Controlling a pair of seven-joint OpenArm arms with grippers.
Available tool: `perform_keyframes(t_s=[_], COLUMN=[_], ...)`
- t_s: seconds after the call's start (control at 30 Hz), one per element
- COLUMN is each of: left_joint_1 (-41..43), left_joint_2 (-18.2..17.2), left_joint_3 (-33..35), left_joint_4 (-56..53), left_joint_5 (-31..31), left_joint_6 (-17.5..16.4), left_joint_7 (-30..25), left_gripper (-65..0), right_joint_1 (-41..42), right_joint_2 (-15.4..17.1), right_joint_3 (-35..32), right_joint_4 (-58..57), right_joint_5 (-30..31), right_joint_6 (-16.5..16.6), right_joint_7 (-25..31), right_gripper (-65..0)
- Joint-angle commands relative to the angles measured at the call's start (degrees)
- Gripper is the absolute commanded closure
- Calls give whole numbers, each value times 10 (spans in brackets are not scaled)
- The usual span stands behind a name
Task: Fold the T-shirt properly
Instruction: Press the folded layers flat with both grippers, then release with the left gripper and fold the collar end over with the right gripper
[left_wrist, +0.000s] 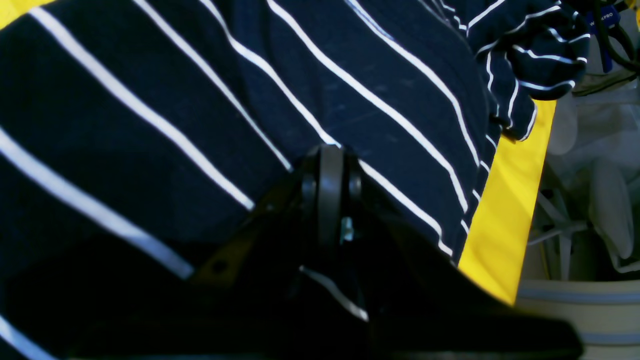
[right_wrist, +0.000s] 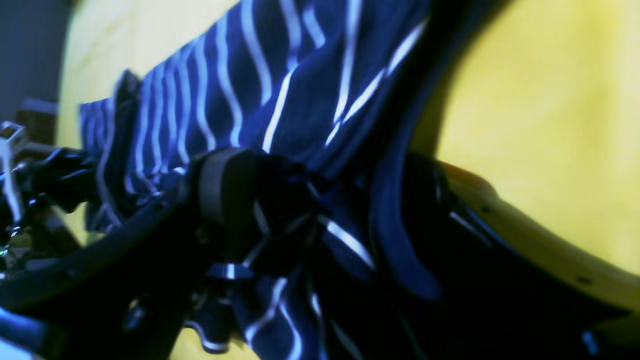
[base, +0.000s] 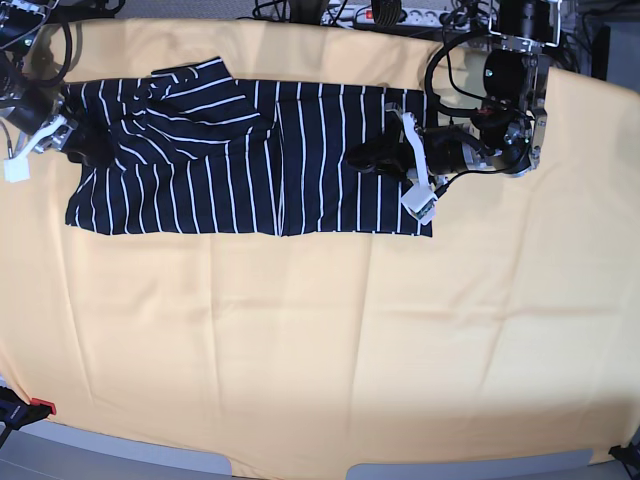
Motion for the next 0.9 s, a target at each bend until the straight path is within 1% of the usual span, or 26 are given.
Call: perform_keyframes(t_s=[0.0, 0.1, 0.2, 0.27, 0.3, 0.33, 0.37, 0.4, 0.47, 0.5, 0.53, 0.6, 0.73, 0.8, 0.87], left_joint_1=[-2, -2, -2, -2, -2, -2, -2, -2, -2, -2, -2, -2, -2, -2, -2], left_joint_2=[-7, -7, -7, -7, -8, -7, -7, -7, -7, -7, -7, -7, -7, -7, -8], left_joint_3=[-1, -1, -1, -1, -1, -1, -1, -1, -3, -5, -9, -26, -88, -128, -170], left_joint_4=[4, 4, 4, 4, 4, 4, 4, 4, 5, 8, 12, 23, 59, 81, 100], left_joint_5=[20, 18, 19, 19, 19, 19, 17, 7, -23, -39, -54, -85, -151, -188, -218], left_joint_6=[0, 0, 0, 0, 0, 0, 0, 0, 0, 0, 0, 0, 0, 0, 0], left_joint_7=[26, 26, 26, 26, 26, 26, 26, 26, 26, 26, 26, 26, 32, 56, 92], left_gripper=[0, 0, 0, 0, 0, 0, 0, 0, 0, 0, 0, 0, 0, 0, 0], right_joint_1=[-7, -7, -7, -5, -4, -2, -2, 1, 1, 2, 3, 5, 13, 14, 13], right_joint_2=[-1, -1, -1, -1, -1, -1, -1, 0, 1, 1, 1, 2, 11, 22, 37], right_joint_3=[-12, -23, -28, -28, -28, -28, -28, -28, -28, -28, -28, -28, -27, -27, -27], right_joint_4=[-3, -3, -3, -3, -3, -3, -3, -3, -3, -3, -3, -3, -3, 0, 8], right_joint_5=[-44, -43, -18, -14, -16, -17, -18, -18, -18, -16, -17, -16, -16, -16, -17], right_joint_6=[-2, -2, -2, -2, -2, -2, -2, -2, -2, -2, -2, -2, -2, -2, -2], right_joint_7=[-44, -42, -42, -42, -42, -42, -42, -42, -42, -42, -42, -42, -42, -42, -48], right_gripper=[-456, -456, -456, -450, -436, -401, -344, -267, -89, -15, 0, 0, 0, 0, 0])
